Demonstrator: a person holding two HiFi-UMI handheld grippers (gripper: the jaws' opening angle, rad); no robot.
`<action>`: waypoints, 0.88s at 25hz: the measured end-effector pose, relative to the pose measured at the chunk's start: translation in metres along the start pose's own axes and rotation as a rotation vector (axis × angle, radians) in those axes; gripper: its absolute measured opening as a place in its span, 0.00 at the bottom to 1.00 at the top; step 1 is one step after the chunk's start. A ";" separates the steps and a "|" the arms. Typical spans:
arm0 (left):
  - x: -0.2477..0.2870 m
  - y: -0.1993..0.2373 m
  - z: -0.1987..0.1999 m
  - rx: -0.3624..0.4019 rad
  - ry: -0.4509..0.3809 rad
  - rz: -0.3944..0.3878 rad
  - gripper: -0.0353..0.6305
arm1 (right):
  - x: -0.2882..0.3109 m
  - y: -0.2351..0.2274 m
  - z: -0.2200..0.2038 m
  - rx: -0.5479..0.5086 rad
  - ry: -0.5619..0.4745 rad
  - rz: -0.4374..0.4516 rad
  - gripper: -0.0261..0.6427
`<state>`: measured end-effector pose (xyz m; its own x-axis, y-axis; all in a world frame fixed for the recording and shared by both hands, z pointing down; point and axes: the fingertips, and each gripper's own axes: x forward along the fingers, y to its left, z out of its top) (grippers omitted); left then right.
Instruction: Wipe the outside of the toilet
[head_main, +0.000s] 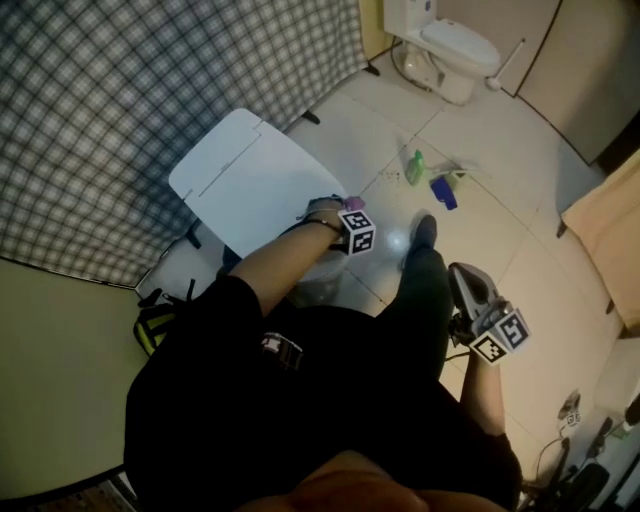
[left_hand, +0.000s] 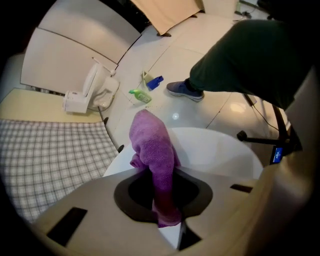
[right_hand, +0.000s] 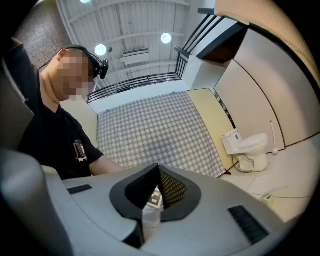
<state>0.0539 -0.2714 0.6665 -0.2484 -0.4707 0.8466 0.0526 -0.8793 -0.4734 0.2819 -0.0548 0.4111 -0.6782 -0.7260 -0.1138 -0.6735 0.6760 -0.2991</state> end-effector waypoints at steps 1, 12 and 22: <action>-0.005 -0.015 0.006 0.024 -0.017 0.001 0.13 | -0.002 0.006 0.000 -0.011 -0.003 -0.002 0.02; -0.064 -0.058 -0.004 -0.343 -0.450 -0.247 0.13 | 0.013 0.062 0.019 -0.104 0.006 0.032 0.02; 0.011 0.016 -0.296 -0.882 -0.388 -0.034 0.14 | 0.088 0.080 -0.003 -0.051 0.044 0.085 0.02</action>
<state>-0.2339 -0.2693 0.5960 0.1094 -0.5767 0.8096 -0.7339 -0.5962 -0.3256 0.1680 -0.0643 0.3800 -0.7449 -0.6604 -0.0946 -0.6264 0.7411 -0.2417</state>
